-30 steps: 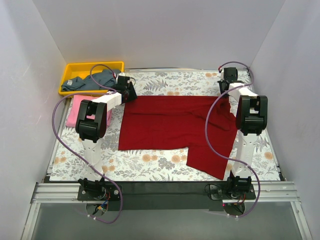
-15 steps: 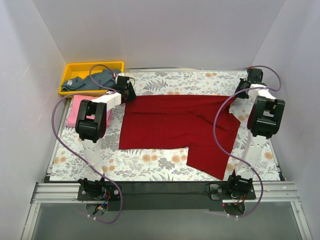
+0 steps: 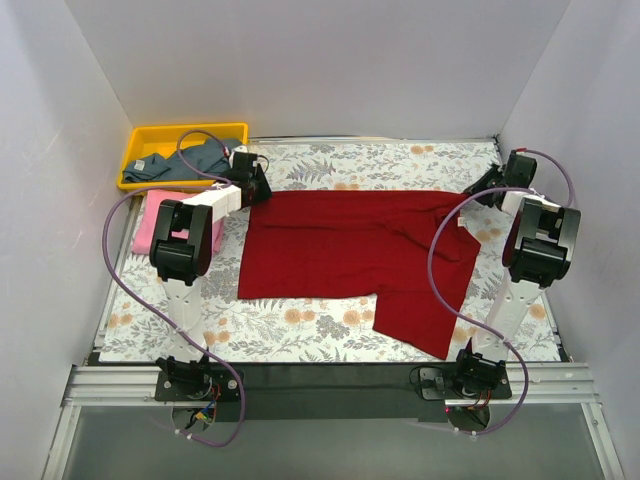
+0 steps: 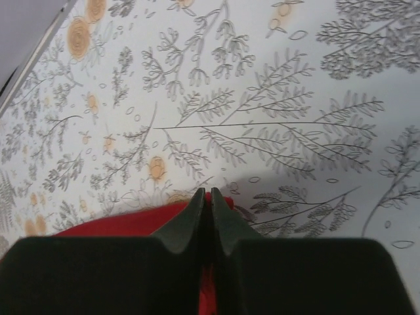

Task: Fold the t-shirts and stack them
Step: Fold the tshirt

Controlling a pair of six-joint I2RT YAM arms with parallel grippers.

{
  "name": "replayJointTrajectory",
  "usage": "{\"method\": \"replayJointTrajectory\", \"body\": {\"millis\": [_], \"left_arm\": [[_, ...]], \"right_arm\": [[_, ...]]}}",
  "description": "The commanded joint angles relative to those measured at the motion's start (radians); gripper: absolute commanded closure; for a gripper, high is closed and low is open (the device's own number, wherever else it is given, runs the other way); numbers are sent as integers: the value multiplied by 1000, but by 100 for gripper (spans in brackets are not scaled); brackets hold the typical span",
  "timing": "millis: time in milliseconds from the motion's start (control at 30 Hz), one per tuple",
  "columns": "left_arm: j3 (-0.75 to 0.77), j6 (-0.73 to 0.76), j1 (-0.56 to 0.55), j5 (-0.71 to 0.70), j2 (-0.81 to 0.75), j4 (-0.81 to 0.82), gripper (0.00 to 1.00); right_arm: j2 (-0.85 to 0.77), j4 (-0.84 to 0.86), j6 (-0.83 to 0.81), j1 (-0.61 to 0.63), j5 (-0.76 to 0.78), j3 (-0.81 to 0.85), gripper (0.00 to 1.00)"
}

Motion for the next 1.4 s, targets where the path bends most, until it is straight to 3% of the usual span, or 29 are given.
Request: {"method": "replayJointTrajectory", "body": {"millis": [0,300,533,967,1367], "left_arm": [[-75,4,37,-26,47,-201,54],[-71,9,63,-34,43,-201,54],[-63,18,69,-23,53,-209,54],[-72,15,69,0,47,-204,54],[-81,19,69,-9,38,-201,54]], "right_arm": [[-28,88,14,-22,56,-18,88],[-21,177,-28,-28,-61,22,72],[-98,-24,-150,-24,-66,-51,72],[-278,-265,-367,73,201,-217,71],[-225,-366,-388,131,439,-266,78]]}}
